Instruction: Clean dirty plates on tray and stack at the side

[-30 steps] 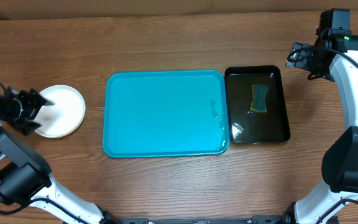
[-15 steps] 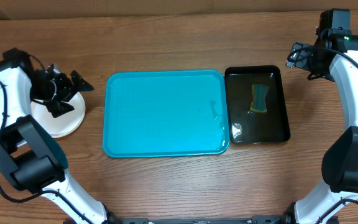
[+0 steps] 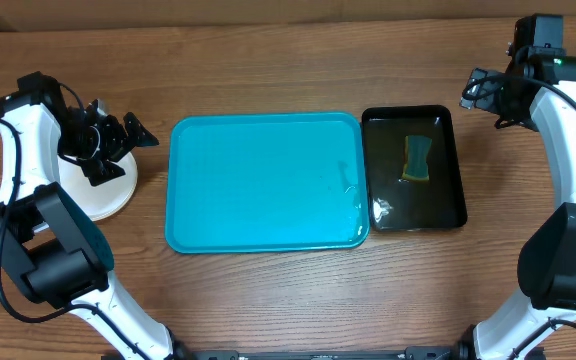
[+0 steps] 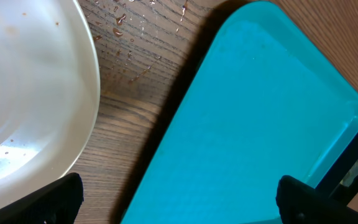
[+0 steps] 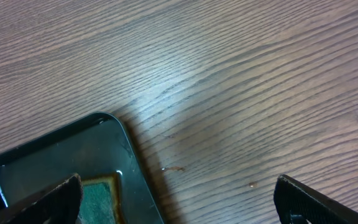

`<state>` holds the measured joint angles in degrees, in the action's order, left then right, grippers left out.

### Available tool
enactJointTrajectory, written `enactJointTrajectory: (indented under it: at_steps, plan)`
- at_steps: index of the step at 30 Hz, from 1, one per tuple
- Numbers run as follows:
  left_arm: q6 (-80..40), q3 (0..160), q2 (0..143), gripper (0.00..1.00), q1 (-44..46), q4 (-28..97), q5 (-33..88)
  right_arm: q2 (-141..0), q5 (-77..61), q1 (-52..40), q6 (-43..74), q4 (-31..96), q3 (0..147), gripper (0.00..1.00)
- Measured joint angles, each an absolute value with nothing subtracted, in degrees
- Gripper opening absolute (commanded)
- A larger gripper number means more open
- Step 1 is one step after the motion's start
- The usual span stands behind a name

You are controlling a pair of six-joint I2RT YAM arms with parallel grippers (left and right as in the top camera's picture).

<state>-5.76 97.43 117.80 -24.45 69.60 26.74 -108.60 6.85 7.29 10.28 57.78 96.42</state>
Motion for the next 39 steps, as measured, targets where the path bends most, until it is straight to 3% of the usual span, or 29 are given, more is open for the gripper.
enactJointTrajectory:
  at_steps: [14,23,34,39]
  plan:
    - [-5.76,97.43,117.8,1.0,-24.45,69.6,26.74,-106.3,6.87,5.43,10.26,57.91,96.33,1.0]
    - [-5.76,97.43,117.8,1.0,-24.45,69.6,26.72,-81.87,6.87,-4.21,10.31,57.63,96.33,1.0]
    - [-5.76,97.43,117.8,1.0,-24.45,69.58,26.5,-56.95,6.87,-22.92,10.22,57.89,96.4,1.0]
    - [-5.74,97.43,117.8,1.0,-24.45,69.58,26.5,-45.45,7.53,-23.99,10.22,57.76,95.48,1.0]
